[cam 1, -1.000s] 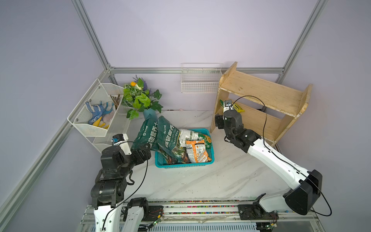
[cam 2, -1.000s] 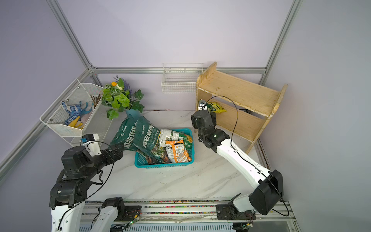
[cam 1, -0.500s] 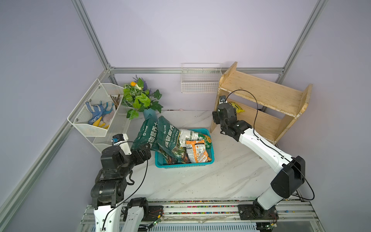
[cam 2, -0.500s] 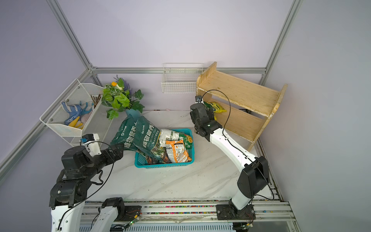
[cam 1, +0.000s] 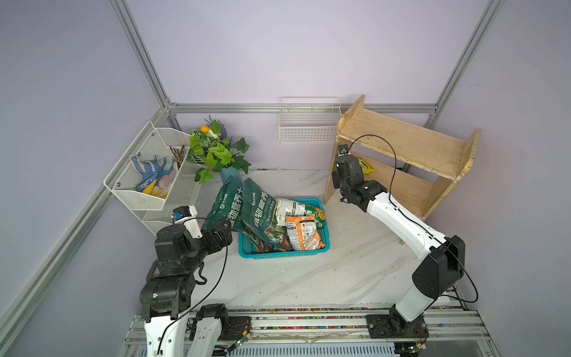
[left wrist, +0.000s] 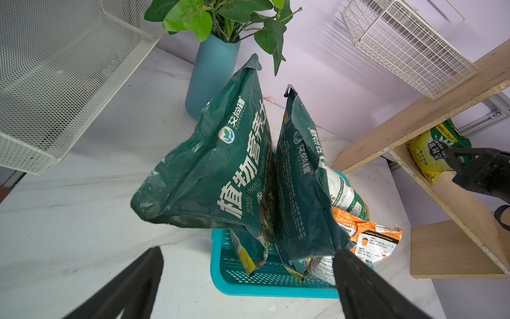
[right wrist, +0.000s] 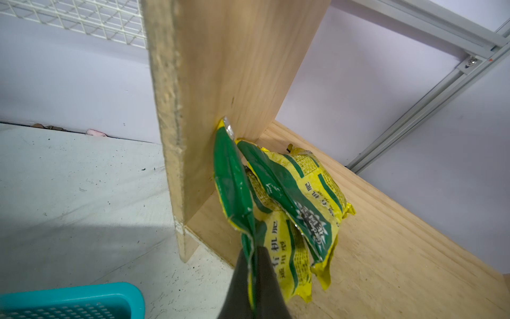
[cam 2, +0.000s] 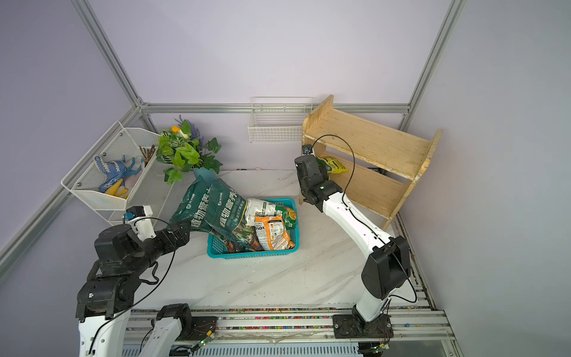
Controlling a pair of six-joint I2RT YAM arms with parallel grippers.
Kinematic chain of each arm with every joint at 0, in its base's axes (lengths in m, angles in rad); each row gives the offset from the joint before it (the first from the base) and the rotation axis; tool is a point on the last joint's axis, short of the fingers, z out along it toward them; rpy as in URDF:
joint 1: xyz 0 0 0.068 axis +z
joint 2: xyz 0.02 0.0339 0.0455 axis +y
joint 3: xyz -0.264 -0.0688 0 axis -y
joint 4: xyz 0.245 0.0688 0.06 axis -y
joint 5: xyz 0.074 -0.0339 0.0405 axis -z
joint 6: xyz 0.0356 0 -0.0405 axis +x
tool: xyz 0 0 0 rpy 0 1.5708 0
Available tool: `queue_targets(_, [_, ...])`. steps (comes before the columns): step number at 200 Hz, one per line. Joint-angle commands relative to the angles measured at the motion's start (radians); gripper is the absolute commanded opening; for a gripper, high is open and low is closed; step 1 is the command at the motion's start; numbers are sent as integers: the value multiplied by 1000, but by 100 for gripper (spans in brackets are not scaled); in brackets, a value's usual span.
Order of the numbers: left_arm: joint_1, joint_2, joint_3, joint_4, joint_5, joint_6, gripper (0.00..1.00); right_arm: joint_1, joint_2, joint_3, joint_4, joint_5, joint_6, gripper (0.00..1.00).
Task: Take down the fertilizer bag from the shelf
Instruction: Pick up the fertilizer bag from the shelf.
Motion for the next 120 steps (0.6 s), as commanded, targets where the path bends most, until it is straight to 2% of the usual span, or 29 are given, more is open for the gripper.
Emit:
queue_targets(1, [6,-5,-47,21,10,-6,100,-1,-74,-23,39,-19,2,0])
queue_targets(41, [6,-4,-47,21,8,-6,100,1,-125,-63,53,-63,5,0])
queue_targets(87, [6,-4,-47,21,8,-6,100,9,-308,-200,148,-171,29,0])
queue_targets(120, [6,-4,-47,22,7,-6,100,29,-386,-226,153,-232,45,0])
